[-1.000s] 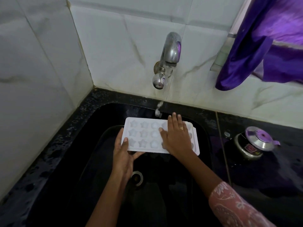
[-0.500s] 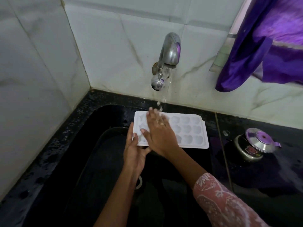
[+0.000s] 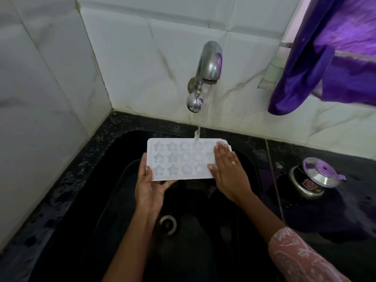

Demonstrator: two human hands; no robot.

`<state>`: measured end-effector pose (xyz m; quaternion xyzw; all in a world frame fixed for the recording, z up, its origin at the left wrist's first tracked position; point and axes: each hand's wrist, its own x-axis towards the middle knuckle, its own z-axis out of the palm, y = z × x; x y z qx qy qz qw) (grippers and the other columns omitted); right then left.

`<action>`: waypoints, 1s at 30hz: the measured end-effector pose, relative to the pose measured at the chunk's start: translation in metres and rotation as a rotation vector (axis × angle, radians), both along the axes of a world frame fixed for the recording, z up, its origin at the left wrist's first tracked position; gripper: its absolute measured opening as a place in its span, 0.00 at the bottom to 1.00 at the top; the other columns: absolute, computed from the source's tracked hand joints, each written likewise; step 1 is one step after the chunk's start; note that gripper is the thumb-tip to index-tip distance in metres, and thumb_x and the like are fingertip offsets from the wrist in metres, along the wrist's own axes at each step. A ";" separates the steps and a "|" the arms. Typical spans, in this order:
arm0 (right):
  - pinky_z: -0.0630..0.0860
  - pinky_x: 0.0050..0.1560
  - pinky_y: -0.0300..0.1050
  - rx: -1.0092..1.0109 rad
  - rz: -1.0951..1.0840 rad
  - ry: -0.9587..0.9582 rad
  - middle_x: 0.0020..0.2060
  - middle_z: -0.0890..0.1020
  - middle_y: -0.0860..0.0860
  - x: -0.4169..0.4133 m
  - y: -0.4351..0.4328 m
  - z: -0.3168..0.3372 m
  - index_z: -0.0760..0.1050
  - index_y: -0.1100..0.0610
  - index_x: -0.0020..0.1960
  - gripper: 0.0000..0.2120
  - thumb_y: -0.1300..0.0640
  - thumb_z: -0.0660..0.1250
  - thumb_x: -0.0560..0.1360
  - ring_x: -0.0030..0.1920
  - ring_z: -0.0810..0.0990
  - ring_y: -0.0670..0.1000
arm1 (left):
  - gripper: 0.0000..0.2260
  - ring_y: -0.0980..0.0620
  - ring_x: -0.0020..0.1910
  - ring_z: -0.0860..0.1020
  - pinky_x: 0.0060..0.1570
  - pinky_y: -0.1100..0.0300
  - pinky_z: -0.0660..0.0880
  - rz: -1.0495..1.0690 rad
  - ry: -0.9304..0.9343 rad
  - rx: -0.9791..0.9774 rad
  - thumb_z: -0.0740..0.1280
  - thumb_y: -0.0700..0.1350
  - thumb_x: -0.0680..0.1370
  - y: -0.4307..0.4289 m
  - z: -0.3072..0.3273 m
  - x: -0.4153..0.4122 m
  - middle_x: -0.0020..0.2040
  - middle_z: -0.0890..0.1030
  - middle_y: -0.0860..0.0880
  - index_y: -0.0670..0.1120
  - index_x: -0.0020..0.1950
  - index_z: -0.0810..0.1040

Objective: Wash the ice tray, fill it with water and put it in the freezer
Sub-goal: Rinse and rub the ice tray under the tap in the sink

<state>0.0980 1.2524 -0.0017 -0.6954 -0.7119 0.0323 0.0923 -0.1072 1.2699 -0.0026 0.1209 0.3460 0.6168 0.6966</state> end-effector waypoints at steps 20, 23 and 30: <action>0.77 0.53 0.44 0.313 0.312 -0.240 0.54 0.83 0.51 -0.005 -0.013 0.022 0.79 0.56 0.57 0.21 0.61 0.55 0.70 0.53 0.82 0.51 | 0.11 0.46 0.49 0.79 0.33 0.54 0.81 -0.016 0.063 -0.142 0.58 0.43 0.81 0.006 0.003 -0.023 0.54 0.79 0.44 0.43 0.61 0.73; 0.66 0.42 0.42 0.320 0.238 -0.091 0.42 0.85 0.48 -0.008 -0.007 0.036 0.81 0.54 0.49 0.14 0.60 0.59 0.70 0.40 0.83 0.52 | 0.09 0.51 0.45 0.78 0.34 0.57 0.78 -0.106 0.273 -0.161 0.60 0.50 0.80 0.005 0.005 -0.023 0.50 0.78 0.48 0.48 0.56 0.75; 0.72 0.56 0.42 -0.072 0.081 0.407 0.51 0.84 0.56 -0.005 0.029 0.091 0.82 0.60 0.53 0.10 0.62 0.68 0.73 0.52 0.81 0.53 | 0.14 0.54 0.51 0.78 0.48 0.59 0.75 -0.273 0.684 0.012 0.56 0.59 0.78 -0.003 -0.001 -0.037 0.54 0.79 0.50 0.52 0.55 0.75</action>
